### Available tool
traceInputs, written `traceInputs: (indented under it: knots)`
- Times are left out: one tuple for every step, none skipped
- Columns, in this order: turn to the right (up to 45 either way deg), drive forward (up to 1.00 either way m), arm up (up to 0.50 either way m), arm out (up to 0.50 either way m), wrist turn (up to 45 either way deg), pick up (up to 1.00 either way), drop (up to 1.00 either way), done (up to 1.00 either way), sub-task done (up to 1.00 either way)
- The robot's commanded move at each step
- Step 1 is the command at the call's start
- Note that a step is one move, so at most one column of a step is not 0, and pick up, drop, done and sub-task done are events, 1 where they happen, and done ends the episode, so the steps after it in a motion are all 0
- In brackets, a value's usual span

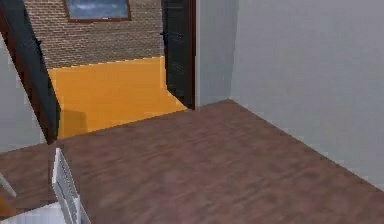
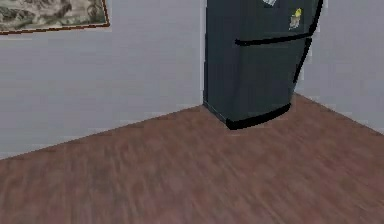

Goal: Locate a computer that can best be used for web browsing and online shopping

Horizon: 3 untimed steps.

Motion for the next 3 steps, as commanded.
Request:
traceInputs:
  knots:
    - [3.0,0.00,0.00,0.00,0.0,0.00,0.00,0.00,0.00]
    - [0.0,0.75,0.00,0.00,0.0,0.00,0.00,0.00,0.00]
    - [-24.0,0.00,0.00,0.00,0.0,0.00,0.00,0.00,0.00]
